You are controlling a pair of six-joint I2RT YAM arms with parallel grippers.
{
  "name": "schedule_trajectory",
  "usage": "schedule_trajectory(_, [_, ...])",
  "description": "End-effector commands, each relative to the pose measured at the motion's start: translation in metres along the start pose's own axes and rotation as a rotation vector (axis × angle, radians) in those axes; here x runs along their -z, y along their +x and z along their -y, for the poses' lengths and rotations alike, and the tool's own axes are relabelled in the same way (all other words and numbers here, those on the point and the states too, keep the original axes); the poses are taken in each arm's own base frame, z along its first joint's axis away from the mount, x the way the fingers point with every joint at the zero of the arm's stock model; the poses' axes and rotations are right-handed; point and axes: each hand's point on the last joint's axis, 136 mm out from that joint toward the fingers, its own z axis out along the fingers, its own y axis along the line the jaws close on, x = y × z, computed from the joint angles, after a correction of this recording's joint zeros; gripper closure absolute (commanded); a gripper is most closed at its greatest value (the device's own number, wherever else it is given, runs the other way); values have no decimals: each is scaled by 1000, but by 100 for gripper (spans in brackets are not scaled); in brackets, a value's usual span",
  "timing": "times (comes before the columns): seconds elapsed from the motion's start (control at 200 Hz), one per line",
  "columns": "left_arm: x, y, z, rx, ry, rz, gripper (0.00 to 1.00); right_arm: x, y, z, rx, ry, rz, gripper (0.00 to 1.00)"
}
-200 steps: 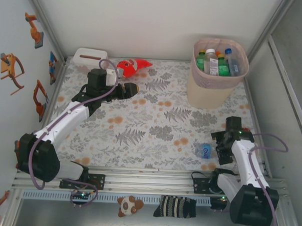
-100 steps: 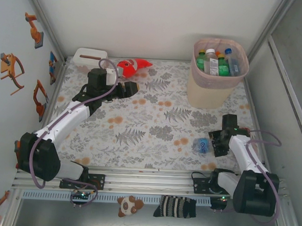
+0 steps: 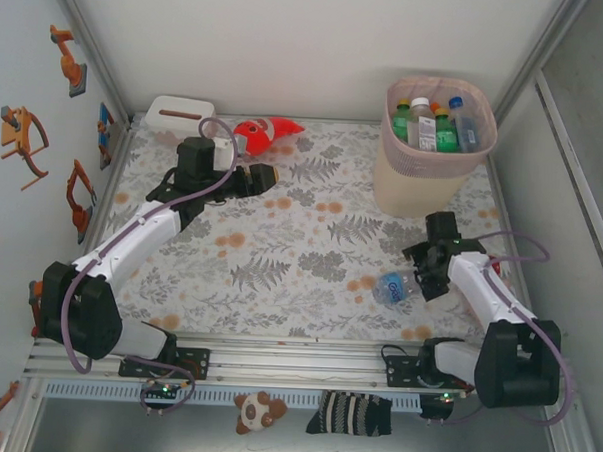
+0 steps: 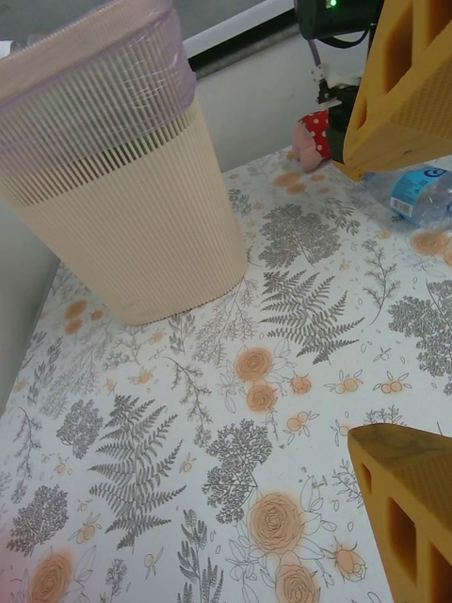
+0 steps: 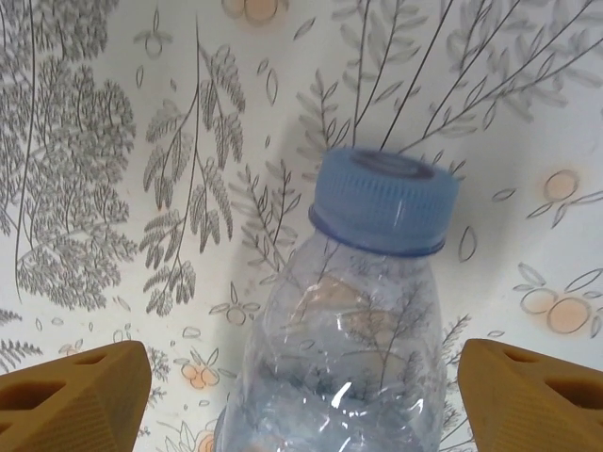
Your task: Put the plastic bottles in the bin
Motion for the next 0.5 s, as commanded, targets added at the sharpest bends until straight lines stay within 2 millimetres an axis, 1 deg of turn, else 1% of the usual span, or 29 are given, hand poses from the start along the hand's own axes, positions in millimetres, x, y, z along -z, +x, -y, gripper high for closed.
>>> schedule_trajectory(0.0, [4, -11, 9, -3, 16, 15, 29, 6, -19, 7, 22, 42, 47, 15])
schedule_trajectory(0.13, [4, -11, 9, -4, 15, 13, 30, 2, -27, 11, -18, 42, 35, 16])
schedule_trajectory(0.265, [5, -12, 9, -3, 15, 16, 30, -10, -27, 10, -51, 23, -4, 19])
schedule_trajectory(0.396, [5, -12, 10, -3, 17, 16, 30, -23, -25, 8, -92, 4, -41, 24])
schedule_trajectory(0.496, [6, -11, 10, -3, 15, 17, 30, -30, -28, 6, -106, -1, -45, 29])
